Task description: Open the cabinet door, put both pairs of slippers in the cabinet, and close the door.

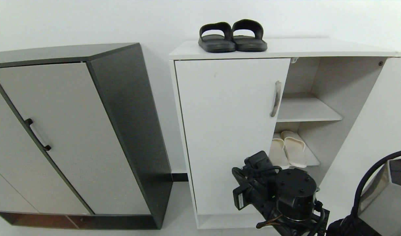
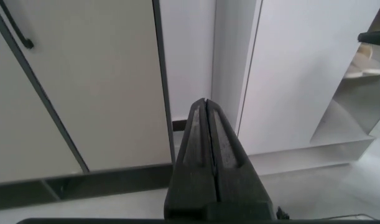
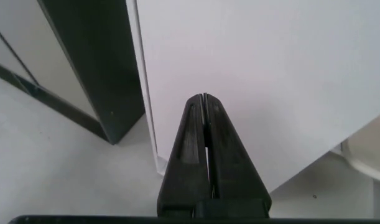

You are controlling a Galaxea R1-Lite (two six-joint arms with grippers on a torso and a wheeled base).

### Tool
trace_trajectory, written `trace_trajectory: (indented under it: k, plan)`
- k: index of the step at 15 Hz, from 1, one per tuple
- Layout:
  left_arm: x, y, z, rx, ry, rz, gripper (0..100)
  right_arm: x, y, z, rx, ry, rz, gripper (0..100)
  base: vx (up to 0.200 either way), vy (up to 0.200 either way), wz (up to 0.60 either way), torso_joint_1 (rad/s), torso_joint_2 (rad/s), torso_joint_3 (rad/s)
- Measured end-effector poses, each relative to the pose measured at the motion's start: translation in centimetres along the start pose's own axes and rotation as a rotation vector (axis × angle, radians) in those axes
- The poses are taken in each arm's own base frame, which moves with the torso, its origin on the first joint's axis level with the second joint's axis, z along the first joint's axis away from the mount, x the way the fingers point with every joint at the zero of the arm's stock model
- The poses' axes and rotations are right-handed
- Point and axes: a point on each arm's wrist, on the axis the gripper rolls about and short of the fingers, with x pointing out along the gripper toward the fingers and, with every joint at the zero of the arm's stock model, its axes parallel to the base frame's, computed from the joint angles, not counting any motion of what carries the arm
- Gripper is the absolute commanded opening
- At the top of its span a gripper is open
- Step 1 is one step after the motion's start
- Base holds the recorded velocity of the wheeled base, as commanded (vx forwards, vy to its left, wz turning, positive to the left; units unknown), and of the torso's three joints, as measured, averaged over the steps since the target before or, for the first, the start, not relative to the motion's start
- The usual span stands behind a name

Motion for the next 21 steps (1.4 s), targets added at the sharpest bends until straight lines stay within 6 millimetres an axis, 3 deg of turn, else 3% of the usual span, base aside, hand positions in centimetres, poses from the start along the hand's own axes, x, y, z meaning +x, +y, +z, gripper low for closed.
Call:
trace_trajectory:
  k: [10,21]
  plan:
    - [0.00,0.00,0.02,-0.001,-0.002,0.000,0,0.01,-0.03,-0.05,-0.002,0.003,-0.001,0,0.000,0.000,0.00,0.116,-0.48,-0.335]
    - [0.00,0.00,0.02,-0.001,-0.002,0.000,0,-0.03,0.00,-0.12,-0.005,0.009,0.000,0,0.000,0.000,0.00,0.194,-0.50,-0.308]
